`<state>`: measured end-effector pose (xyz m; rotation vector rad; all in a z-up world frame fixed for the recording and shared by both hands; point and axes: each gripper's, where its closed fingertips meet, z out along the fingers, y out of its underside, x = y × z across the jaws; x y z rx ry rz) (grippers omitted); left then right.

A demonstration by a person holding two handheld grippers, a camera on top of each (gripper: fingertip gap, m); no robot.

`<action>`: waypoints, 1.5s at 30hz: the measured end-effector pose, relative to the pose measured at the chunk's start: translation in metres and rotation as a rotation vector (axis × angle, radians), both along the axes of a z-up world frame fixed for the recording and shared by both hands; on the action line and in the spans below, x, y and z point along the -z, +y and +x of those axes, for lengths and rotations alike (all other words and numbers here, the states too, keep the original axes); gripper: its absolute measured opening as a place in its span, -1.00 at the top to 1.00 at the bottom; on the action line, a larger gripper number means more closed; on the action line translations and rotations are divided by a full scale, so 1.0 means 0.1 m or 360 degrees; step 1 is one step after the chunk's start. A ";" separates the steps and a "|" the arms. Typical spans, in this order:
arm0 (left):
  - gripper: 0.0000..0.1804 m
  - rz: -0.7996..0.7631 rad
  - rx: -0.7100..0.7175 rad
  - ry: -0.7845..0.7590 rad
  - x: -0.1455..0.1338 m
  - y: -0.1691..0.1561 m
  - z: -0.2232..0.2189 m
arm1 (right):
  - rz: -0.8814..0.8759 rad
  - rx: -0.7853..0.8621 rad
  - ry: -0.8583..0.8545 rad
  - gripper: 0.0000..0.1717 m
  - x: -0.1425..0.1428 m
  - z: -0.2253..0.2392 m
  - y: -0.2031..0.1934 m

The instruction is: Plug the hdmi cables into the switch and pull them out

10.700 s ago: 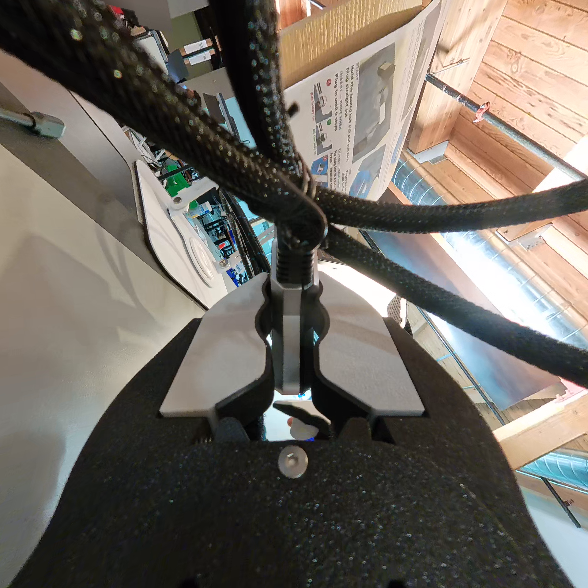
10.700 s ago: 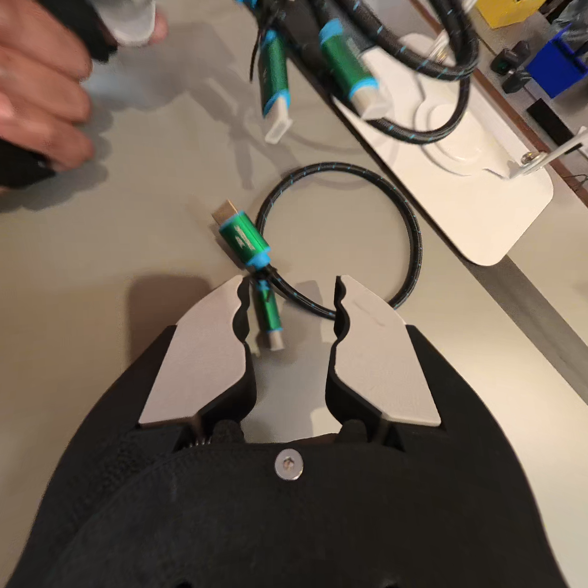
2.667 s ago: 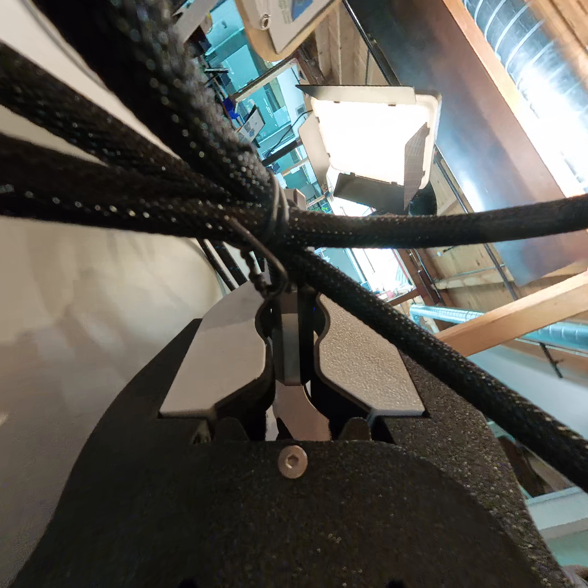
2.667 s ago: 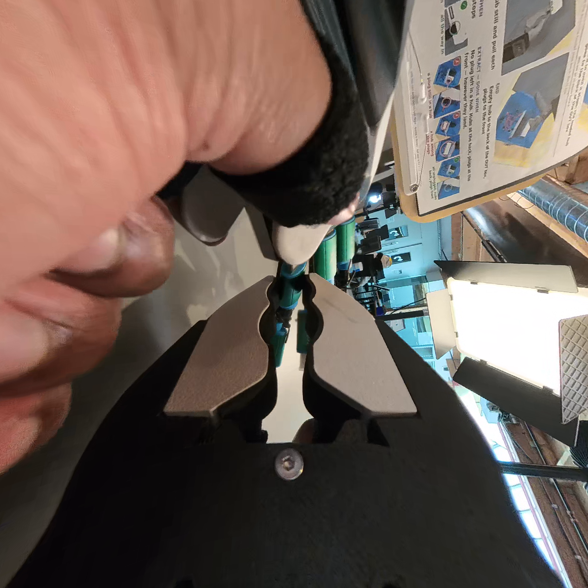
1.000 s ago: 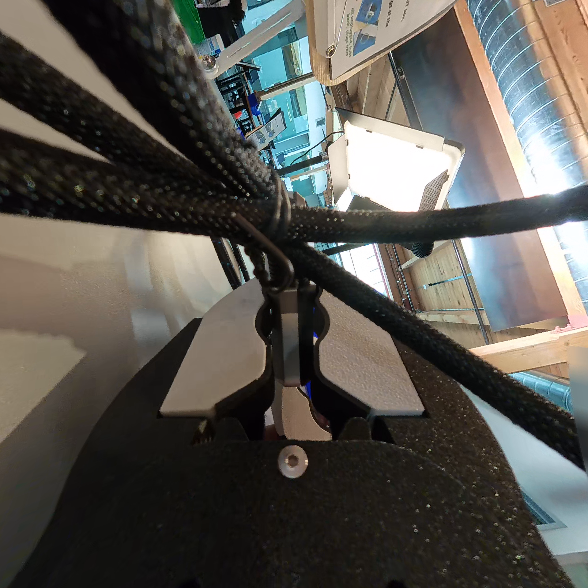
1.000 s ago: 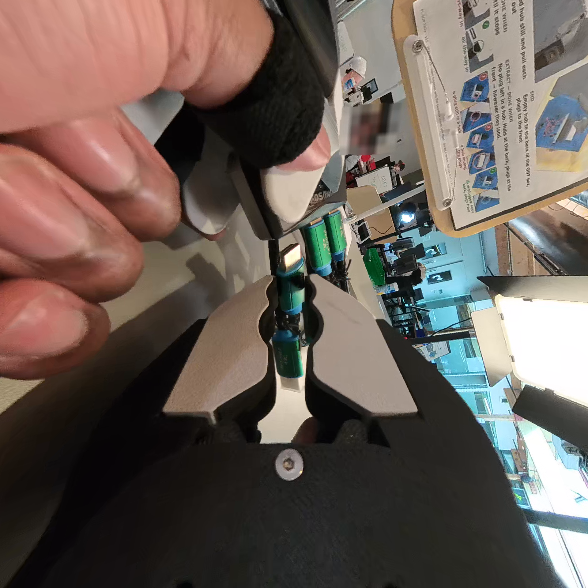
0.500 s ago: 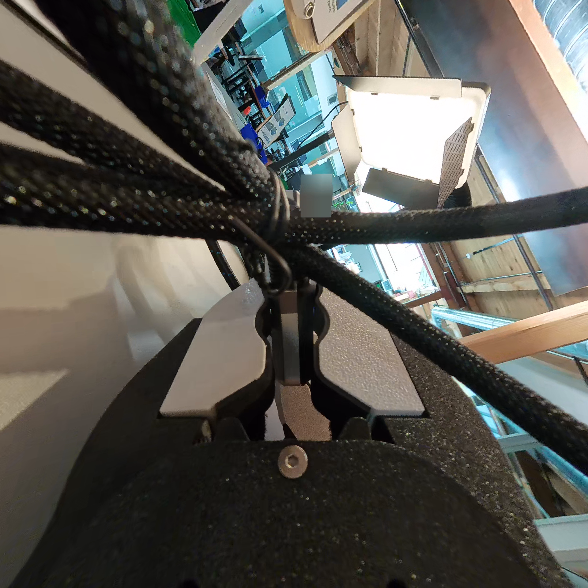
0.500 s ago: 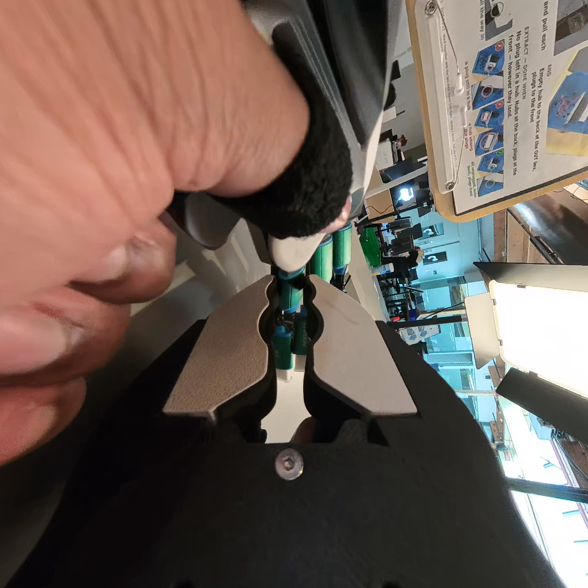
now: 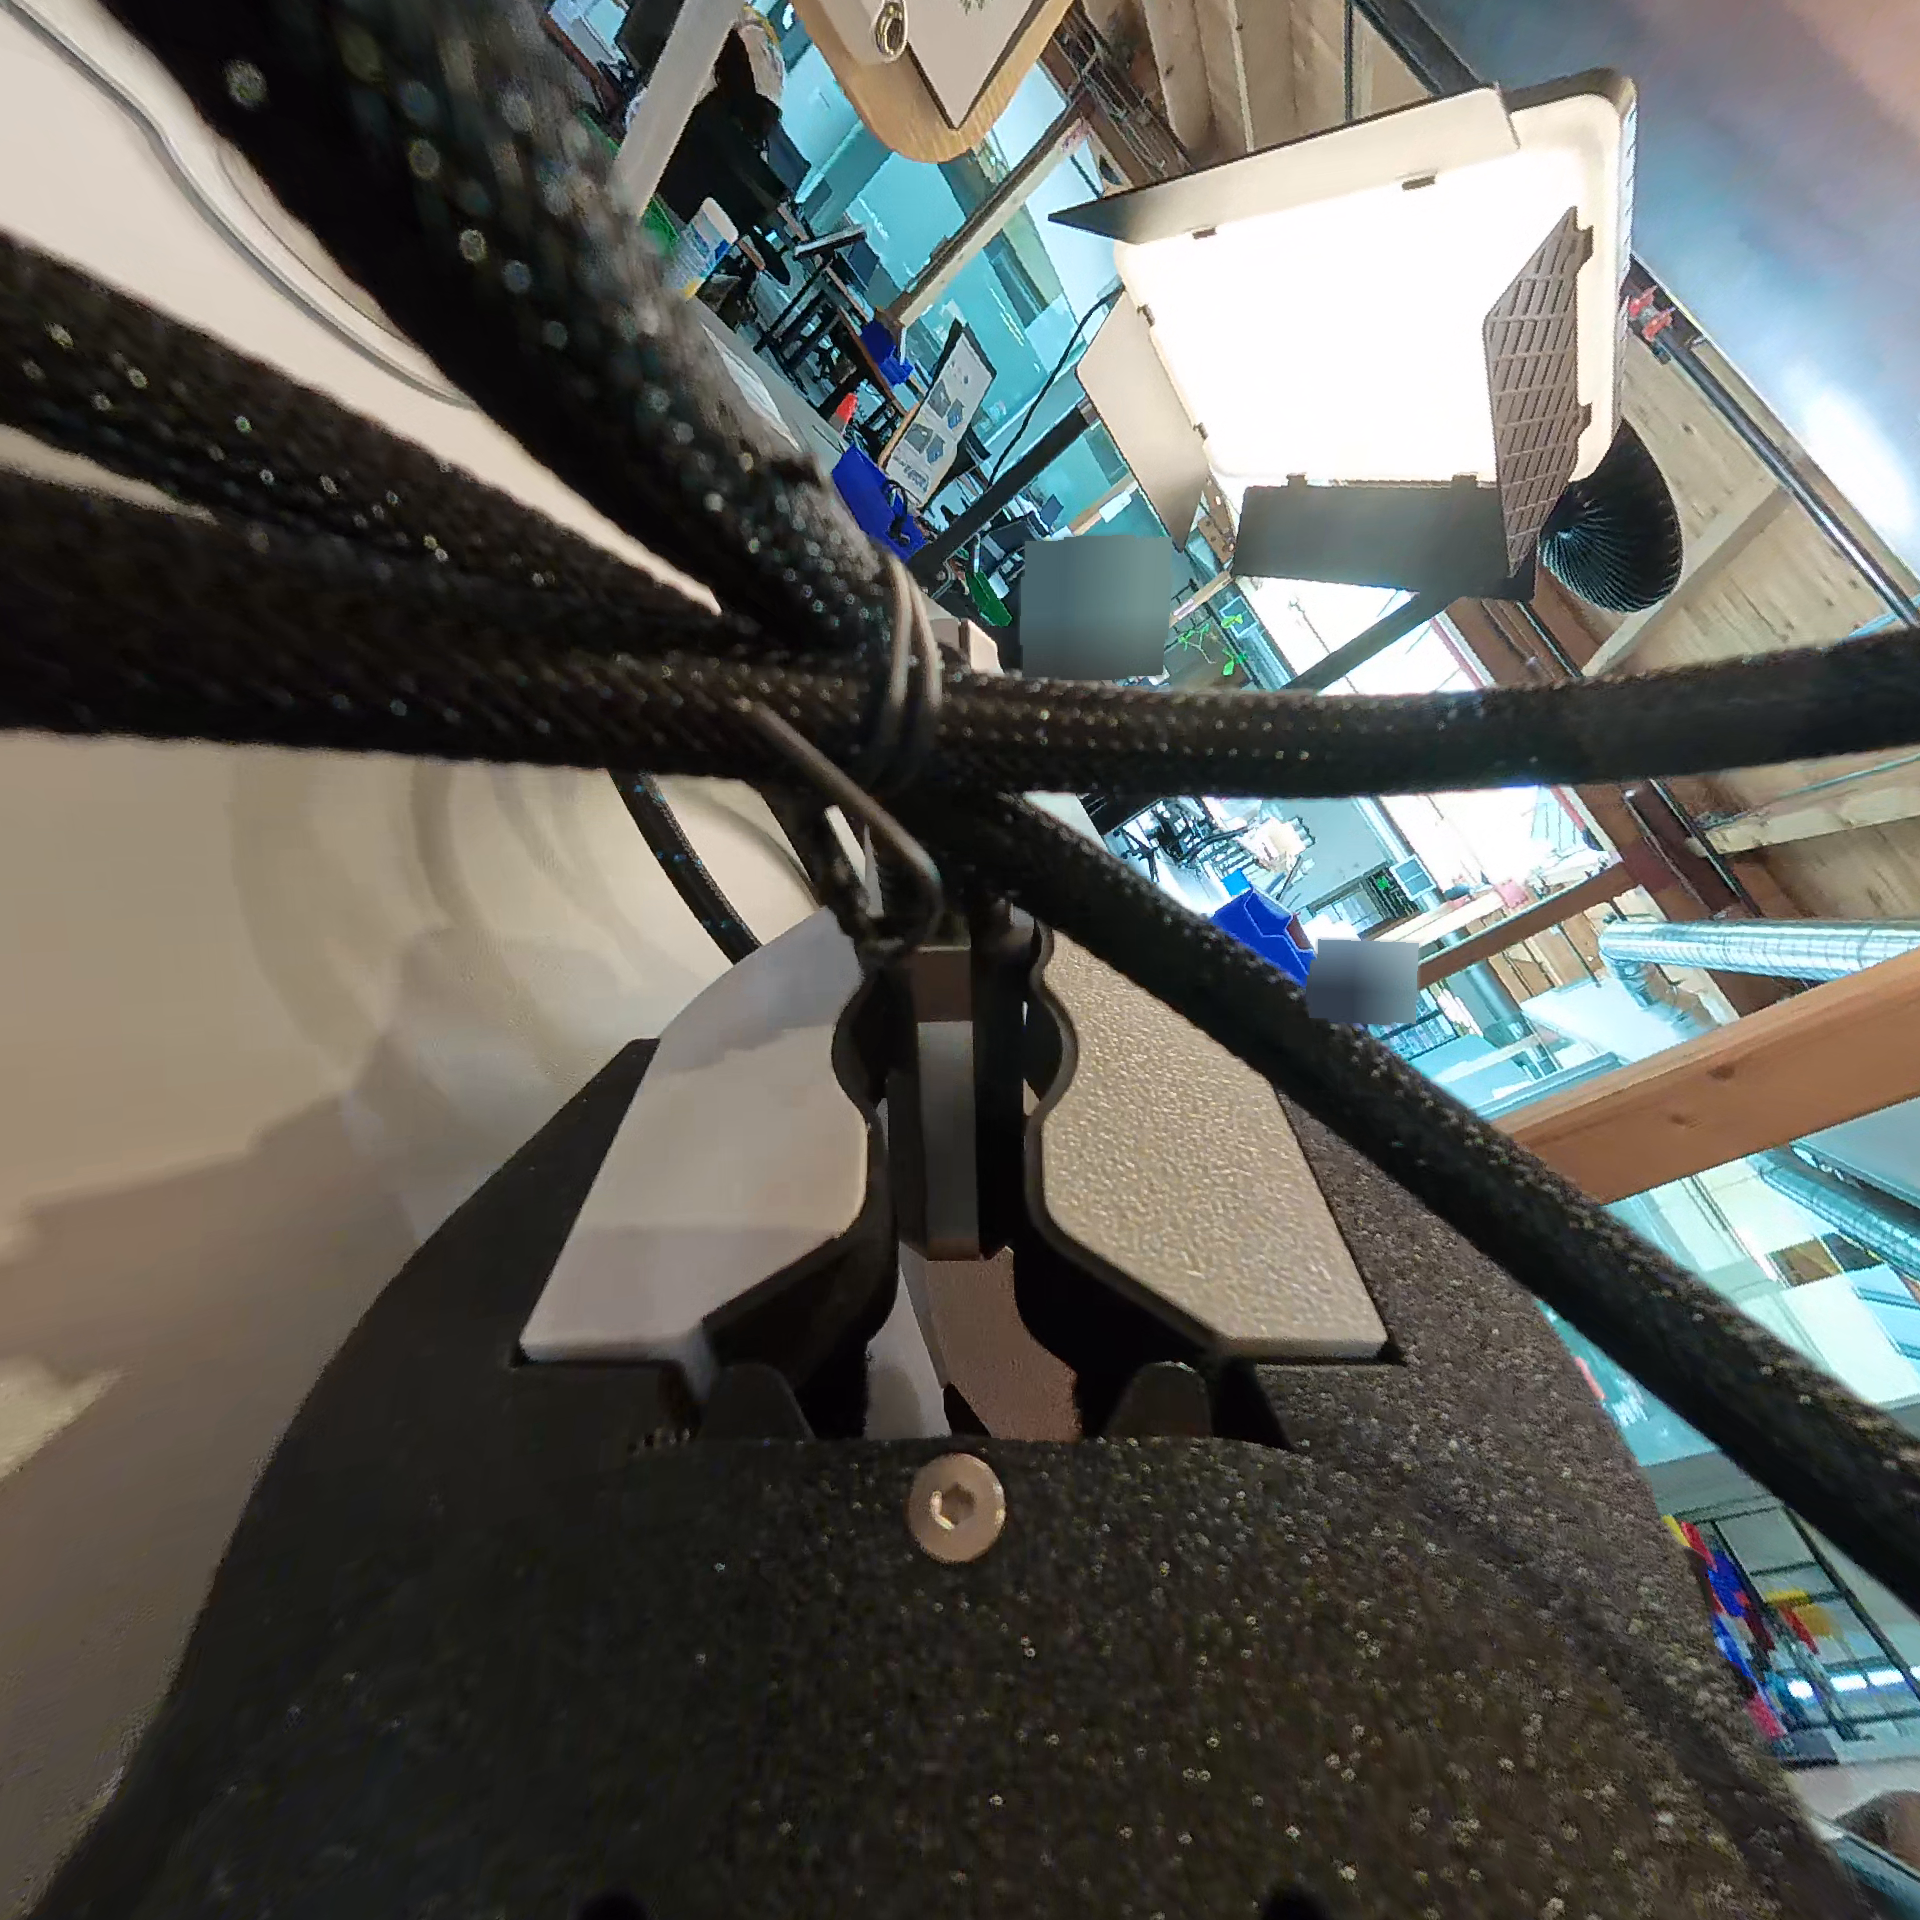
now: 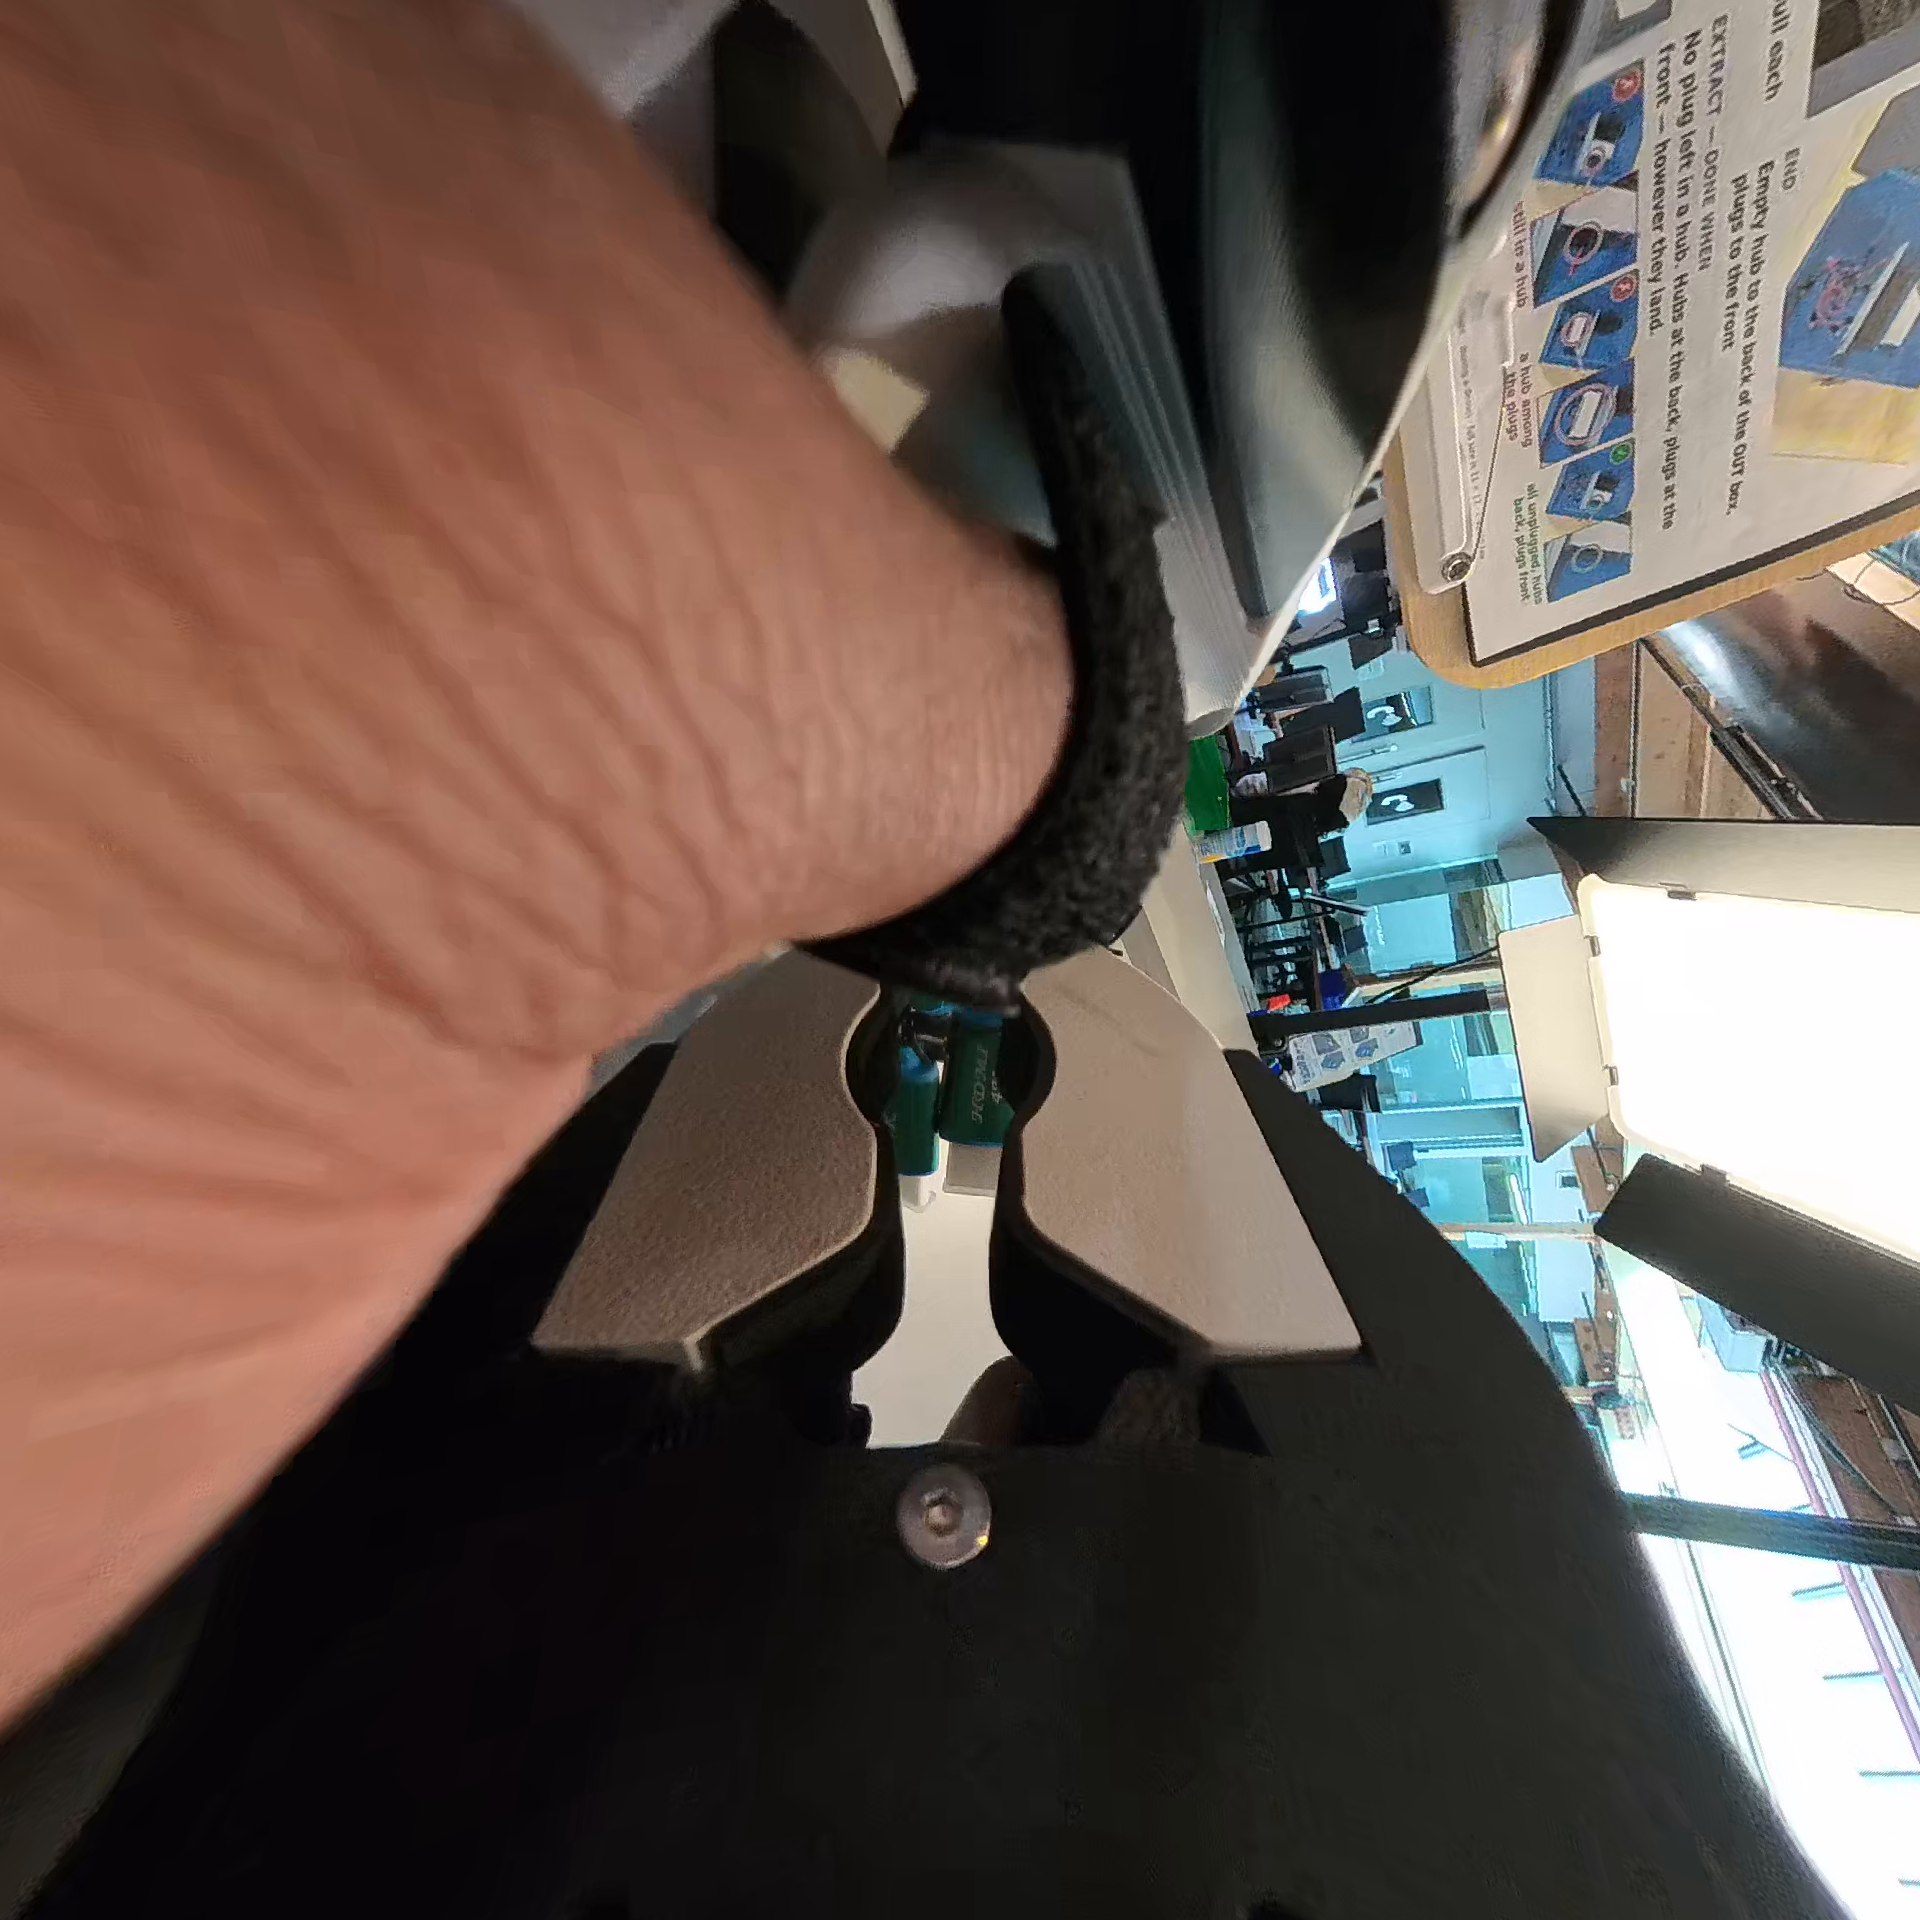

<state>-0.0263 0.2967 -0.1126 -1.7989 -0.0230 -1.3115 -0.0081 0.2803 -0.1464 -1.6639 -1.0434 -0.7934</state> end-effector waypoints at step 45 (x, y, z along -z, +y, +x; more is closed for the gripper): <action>0.82 -0.0276 -0.0049 -0.0443 0.06 0.16 -0.32 | -0.0708 -0.0534 0.0808 0.56 0.11 0.11 -0.27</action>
